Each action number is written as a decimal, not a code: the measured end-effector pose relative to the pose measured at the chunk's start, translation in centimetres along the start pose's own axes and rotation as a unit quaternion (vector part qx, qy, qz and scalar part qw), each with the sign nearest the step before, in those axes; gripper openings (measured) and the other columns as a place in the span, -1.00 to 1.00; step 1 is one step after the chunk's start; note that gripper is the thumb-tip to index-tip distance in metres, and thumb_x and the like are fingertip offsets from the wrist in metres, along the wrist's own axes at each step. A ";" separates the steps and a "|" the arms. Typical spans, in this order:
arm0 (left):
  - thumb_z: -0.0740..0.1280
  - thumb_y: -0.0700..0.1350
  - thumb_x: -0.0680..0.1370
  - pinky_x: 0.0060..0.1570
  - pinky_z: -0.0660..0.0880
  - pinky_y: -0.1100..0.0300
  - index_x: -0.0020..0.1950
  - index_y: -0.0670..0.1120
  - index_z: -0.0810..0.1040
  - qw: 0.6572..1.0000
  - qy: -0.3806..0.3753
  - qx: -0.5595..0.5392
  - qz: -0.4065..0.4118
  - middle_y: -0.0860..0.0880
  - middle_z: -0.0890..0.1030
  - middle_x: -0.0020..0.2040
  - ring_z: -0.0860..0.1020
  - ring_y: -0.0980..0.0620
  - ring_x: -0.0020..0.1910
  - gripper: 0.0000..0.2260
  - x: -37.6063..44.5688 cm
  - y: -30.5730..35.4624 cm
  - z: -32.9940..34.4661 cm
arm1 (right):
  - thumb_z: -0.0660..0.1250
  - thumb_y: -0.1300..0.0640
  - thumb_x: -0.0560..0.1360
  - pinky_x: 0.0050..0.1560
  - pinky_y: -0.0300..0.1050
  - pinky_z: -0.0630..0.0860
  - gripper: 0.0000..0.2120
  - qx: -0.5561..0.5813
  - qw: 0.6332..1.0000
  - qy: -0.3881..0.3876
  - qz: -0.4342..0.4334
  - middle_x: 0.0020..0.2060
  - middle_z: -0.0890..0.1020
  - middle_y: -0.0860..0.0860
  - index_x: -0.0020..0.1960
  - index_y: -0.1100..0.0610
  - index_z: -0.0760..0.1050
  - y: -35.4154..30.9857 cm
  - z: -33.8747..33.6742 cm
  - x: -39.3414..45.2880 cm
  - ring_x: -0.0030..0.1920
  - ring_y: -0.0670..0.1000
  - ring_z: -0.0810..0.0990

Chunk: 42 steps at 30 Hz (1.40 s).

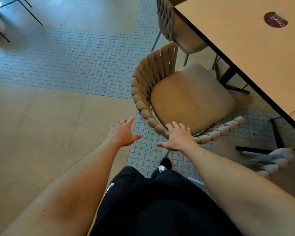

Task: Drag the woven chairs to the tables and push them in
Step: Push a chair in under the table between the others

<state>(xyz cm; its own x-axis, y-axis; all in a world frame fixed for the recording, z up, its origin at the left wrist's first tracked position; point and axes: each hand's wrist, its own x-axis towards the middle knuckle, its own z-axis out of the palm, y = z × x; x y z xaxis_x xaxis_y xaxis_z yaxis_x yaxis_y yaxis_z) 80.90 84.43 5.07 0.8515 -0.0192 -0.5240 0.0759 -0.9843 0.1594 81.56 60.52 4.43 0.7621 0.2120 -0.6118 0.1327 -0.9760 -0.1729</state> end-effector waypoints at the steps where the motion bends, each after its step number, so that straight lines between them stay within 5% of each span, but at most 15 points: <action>1: 0.33 0.34 0.51 0.46 0.28 -0.16 0.65 0.03 0.02 1.000 0.003 0.002 0.008 -0.12 0.28 0.56 0.29 -0.17 0.51 -0.15 0.8 0.0 -0.3 | 0.30 -0.50 0.41 0.50 0.27 0.17 -0.05 0.000 1.000 -0.006 0.003 0.58 0.19 0.10 0.59 0.02 0.15 0.1 -0.3 0.5 0.54 0.23 0.17; 14: 0.35 0.47 0.39 0.51 -0.12 -0.36 0.65 0.10 -0.14 0.978 -0.040 0.143 0.150 -0.14 -0.07 0.65 -0.11 -0.22 0.62 0.04 14.1 -2.1 -5.4 | 0.34 -0.53 0.35 0.52 0.30 0.15 0.02 0.088 0.989 -0.026 0.114 0.60 0.16 0.12 0.60 0.02 0.16 -0.9 -2.1 6.5 0.56 0.24 0.14; 21: 0.28 0.54 0.35 0.51 -0.18 -0.36 0.64 0.12 -0.23 0.922 -0.087 0.282 0.251 -0.13 -0.12 0.66 -0.17 -0.24 0.61 0.09 20.2 -2.8 -7.3 | 0.35 -0.52 0.36 0.53 0.31 0.12 0.01 0.173 0.963 -0.053 0.202 0.61 0.14 0.11 0.60 0.02 0.15 -2.7 -1.2 8.3 0.57 0.23 0.12; 30: 0.30 0.53 0.36 0.40 -0.19 -0.52 0.64 0.14 -0.16 0.849 -0.112 0.393 0.334 -0.11 0.03 0.64 -0.15 -0.26 0.61 0.05 26.0 -2.8 -7.6 | 0.37 -0.47 0.38 0.43 0.29 0.24 -0.09 0.208 0.937 -0.061 0.275 0.42 0.38 0.05 0.53 0.00 0.21 -5.1 0.3 10.6 0.43 0.25 0.33; 34: 0.36 0.45 0.39 0.35 -0.13 -0.60 0.62 0.16 0.08 0.838 -0.128 0.417 0.329 -0.07 0.22 0.57 -0.02 -0.24 0.59 -0.09 27.0 -1.9 -7.1 | 0.37 -0.49 0.35 0.38 0.26 0.25 -0.15 0.219 0.931 -0.096 0.277 0.34 0.52 0.06 0.44 0.01 0.31 -5.3 1.5 11.6 0.37 0.20 0.46; 38: 0.42 0.28 0.46 0.30 0.07 -0.63 0.35 0.12 0.50 0.834 -0.107 0.436 0.320 -0.01 0.50 0.32 0.24 -0.20 0.43 -0.49 26.4 -0.5 -6.9 | 0.29 -0.53 0.37 0.32 0.19 0.32 -0.27 0.172 0.945 -0.088 0.264 0.21 0.60 0.02 0.30 -0.02 0.46 -5.3 2.1 11.8 0.26 0.14 0.54; 42: 0.36 0.10 0.50 0.28 0.22 -0.54 0.21 0.11 0.58 0.825 -0.084 0.456 0.324 0.01 0.57 0.19 0.32 -0.17 0.33 -0.71 26.0 -0.6 -7.1 | 0.24 -0.52 0.43 0.29 0.23 0.37 -0.34 0.147 0.949 -0.071 0.271 0.13 0.63 0.02 0.22 -0.01 0.52 -6.3 2.0 11.0 0.21 0.13 0.56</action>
<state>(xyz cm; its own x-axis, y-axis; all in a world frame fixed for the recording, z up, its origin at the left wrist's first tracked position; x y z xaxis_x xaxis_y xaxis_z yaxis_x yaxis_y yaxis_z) 106.70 85.72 -2.71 0.4707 -0.5420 -0.6962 -0.8537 -0.4792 -0.2041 87.77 69.14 -2.75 0.5729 -0.2910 -0.7662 -0.4519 -0.8920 0.0009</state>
